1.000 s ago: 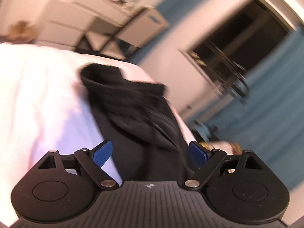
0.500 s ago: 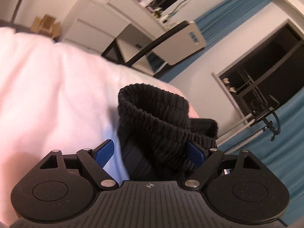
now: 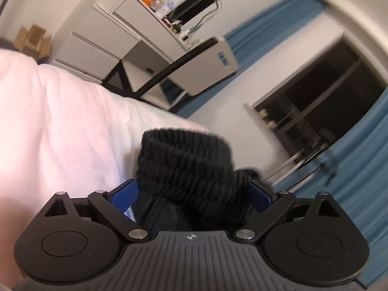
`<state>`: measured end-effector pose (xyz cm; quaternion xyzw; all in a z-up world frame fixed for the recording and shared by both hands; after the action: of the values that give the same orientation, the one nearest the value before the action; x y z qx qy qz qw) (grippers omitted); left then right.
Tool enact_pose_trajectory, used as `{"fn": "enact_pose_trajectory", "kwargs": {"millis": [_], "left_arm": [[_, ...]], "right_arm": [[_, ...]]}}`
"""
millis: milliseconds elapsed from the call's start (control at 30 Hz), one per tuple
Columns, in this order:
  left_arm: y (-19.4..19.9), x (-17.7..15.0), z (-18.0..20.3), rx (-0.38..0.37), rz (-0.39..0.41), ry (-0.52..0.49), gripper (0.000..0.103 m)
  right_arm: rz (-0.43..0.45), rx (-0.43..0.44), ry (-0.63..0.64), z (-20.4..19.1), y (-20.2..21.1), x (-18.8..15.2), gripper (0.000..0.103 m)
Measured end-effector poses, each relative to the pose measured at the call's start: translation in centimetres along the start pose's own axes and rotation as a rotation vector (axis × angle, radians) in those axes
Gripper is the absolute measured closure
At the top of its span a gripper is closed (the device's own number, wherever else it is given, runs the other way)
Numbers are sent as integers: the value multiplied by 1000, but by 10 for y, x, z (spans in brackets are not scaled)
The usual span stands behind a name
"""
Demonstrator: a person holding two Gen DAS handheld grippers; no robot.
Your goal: Fold clothes
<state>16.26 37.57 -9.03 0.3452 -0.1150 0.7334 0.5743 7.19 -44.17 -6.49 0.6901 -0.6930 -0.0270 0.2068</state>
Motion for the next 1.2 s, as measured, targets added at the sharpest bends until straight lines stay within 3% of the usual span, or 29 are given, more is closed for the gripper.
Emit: {"fn": "enact_pose_trajectory", "kwargs": {"millis": [133,200,267,400,500,667,833,933,1033,1100,1200], "left_arm": [[12,10,-26,-37,21,135,8],[15,11,-30,-12,25,85,16],[13,8,-26,-4,-4,-6,16],[4,-13,-5,-40,-82,-318,14],[-9,-23,-3,-45,-124,-371,13],[-39,-13,-5,-60,-158,-356,6],[-67,-11,16,-49,-205,-419,8],[-75,-15,36,-68,-248,-446,39],[-57,-5,53,-45,-229,-436,64],[-44,2,64,-28,-213,-429,89],[-23,12,81,-3,-188,-417,89]], "right_arm": [[68,9,55,-16,15,1,100],[68,-23,9,-9,18,2,100],[55,-64,-52,1,16,3,100],[32,-110,-151,17,12,3,99],[28,-117,-144,16,9,1,99],[35,-174,-107,23,3,0,99],[54,-217,-111,39,-8,0,99],[75,-207,-42,31,-8,1,99],[100,-191,24,21,-6,2,100],[113,-182,58,16,-4,3,100],[122,-179,102,8,4,3,100]]}}
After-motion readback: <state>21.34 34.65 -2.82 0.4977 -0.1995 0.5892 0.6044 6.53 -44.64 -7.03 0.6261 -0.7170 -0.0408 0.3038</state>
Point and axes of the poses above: each gripper's, at about its wrist camera, not at the fingertips, and y roughly against the way its jaws point, z to its right, x to its top, the point moved 2 cm from there along -y, roughly the way its jaws point, and after that the axes turned 6 degrees about -y, right-handed, at the moved point
